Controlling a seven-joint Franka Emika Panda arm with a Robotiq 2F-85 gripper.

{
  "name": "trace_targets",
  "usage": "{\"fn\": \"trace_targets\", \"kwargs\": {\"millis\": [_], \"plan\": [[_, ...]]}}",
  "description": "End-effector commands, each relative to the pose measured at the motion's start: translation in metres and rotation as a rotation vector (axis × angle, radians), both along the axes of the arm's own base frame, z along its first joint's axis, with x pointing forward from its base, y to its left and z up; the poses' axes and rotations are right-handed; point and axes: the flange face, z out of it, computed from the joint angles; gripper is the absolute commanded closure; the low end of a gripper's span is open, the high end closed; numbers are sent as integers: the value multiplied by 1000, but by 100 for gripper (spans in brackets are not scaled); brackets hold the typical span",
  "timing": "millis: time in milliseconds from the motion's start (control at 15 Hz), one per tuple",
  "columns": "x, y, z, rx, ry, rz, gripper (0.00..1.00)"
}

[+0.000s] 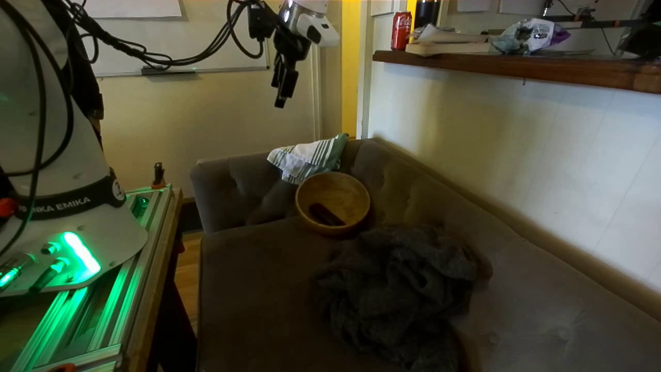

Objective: Remove the black remote from the wooden bowl and put it on the wooden top counter

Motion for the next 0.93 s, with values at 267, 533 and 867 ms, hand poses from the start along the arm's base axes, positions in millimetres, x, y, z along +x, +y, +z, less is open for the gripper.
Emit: {"fn": "trace_targets", "kwargs": {"millis": [267, 533, 867], "plan": [[17, -4, -36, 100, 85, -159, 0], [16, -1, -122, 240, 235, -236, 0], [1, 30, -212, 297, 398, -191, 0]]}}
